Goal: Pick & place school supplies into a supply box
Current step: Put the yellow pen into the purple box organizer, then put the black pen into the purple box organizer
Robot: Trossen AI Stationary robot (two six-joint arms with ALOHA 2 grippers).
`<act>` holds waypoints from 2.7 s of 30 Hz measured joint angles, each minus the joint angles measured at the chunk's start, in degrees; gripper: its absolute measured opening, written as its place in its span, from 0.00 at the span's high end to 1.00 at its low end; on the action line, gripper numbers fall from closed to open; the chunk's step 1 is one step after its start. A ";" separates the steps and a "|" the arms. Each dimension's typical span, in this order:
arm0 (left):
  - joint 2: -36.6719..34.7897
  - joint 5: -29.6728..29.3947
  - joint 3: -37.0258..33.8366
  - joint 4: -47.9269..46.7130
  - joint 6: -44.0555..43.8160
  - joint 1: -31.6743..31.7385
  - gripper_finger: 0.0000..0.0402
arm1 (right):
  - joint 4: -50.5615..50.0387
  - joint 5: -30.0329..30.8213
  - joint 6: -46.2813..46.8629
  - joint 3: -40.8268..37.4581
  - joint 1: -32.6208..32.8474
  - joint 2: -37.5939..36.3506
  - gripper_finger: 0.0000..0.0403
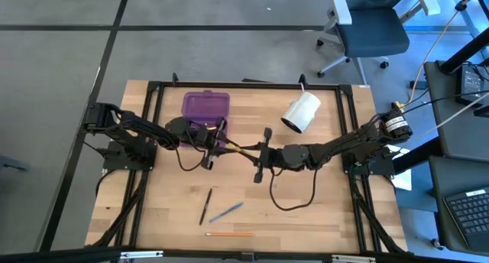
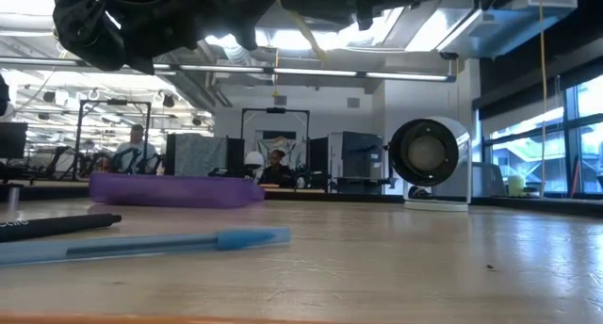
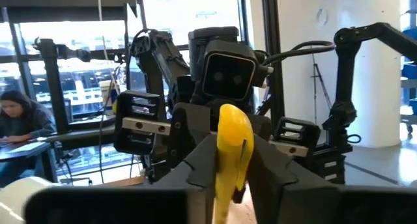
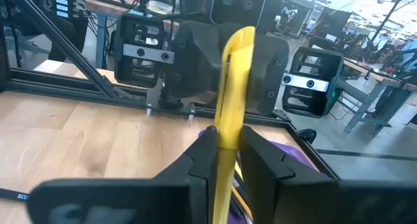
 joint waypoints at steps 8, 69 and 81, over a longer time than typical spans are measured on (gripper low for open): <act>0.00 0.15 0.00 -0.17 0.28 -0.02 0.89 | -1.90 -0.68 -2.22 0.01 0.18 0.00 0.76; 17.15 -23.44 45.83 -141.20 -2.03 15.98 0.79 | -49.14 -5.98 32.38 0.00 4.17 -10.29 0.40; 10.67 -22.48 52.06 -146.31 -11.14 14.66 0.67 | -63.31 -5.95 29.65 0.00 4.79 -14.59 0.40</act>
